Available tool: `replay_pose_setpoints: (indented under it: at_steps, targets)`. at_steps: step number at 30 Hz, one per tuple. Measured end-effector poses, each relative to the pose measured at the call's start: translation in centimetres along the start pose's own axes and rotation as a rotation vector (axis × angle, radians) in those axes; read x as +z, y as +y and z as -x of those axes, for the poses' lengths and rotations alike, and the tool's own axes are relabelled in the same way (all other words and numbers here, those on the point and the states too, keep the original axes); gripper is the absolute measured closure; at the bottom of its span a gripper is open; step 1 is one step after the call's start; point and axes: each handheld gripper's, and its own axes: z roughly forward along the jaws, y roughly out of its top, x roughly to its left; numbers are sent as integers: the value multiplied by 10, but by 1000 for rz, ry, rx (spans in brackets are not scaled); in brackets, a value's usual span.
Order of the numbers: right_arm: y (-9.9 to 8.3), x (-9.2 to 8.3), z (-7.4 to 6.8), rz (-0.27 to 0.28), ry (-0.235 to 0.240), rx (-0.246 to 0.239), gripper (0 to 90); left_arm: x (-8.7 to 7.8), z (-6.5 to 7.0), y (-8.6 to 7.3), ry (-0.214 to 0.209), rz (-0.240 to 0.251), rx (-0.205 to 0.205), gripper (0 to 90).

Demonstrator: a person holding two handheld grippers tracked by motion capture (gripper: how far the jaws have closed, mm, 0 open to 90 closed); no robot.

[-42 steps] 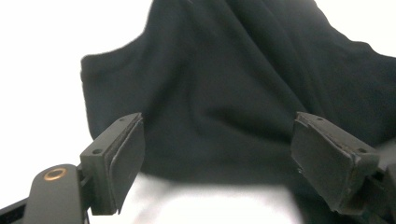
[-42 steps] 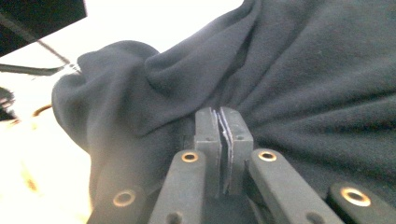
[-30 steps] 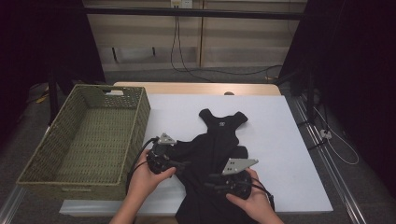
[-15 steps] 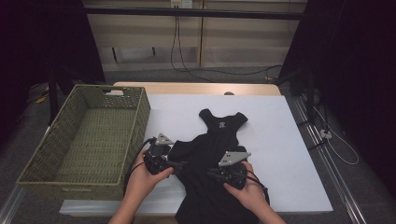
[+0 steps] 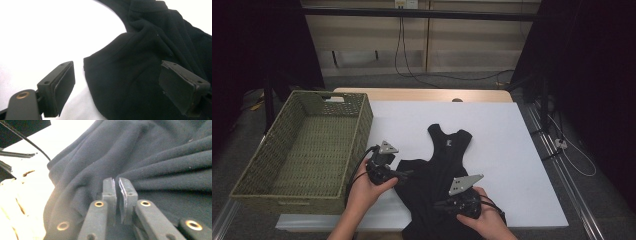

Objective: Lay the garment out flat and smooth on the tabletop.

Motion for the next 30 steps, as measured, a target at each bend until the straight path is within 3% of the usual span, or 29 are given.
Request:
replay_pose_setpoints:
  at_steps: [1, 2, 3, 4, 5, 6, 7, 8, 9, 10, 11, 12, 15, 20, 23, 24, 30]
  targets:
    - [0, 0, 0, 0, 0, 0, 821, 0, 0, 0, 0, 0, 0, 144]
    - [2, -2, 1, 28, -27, -16, 717, 0, 0, 0, -2, 4, -5, 144]
    - [2, -2, 1, 28, -27, -16, 717, 0, 0, 0, -2, 4, -5, 144]
    - [6, -5, 7, 66, -83, -7, 616, 0, 0, 0, 1, 3, -2, 143]
    - [6, -5, 7, 66, -83, -7, 616, 0, 0, 0, 1, 3, -2, 143]
    - [9, -9, 16, 107, -126, 16, 595, 2, -1, 0, 4, -2, -3, 143]
    - [9, -9, 16, 107, -126, 16, 595, 2, -1, 0, 4, -2, -3, 142]
    - [12, -10, 25, 136, -183, 39, 532, 4, -2, -1, 3, -10, -2, 142]
    - [12, -10, 25, 136, -183, 39, 532, 4, -2, -1, 3, -10, -2, 142]
    - [16, -7, 33, 132, -222, 43, 505, 5, -3, -1, 1, -13, -9, 142]
    - [16, -7, 33, 132, -222, 43, 505, 5, -3, -1, 1, -13, -9, 142]
    - [19, -2, 39, 127, -251, 50, 461, 6, -5, -1, 5, -13, -10, 142]
    - [22, 10, 43, 110, -252, 55, 448, 7, -5, -1, 2, -15, -17, 142]
    - [22, 22, 44, 104, -245, 73, 509, 6, -6, -1, 7, -10, -20, 143]
    - [20, 19, 44, 100, -225, 70, 724, 7, -7, -1, 5, -8, -23, 143]
    - [18, 17, 46, 101, -187, 92, 844, 8, -6, -1, 1, -10, -27, 143]
    - [16, 15, 41, 92, -152, 87, 881, 9, -4, 3, -16, -4, -17, 152]
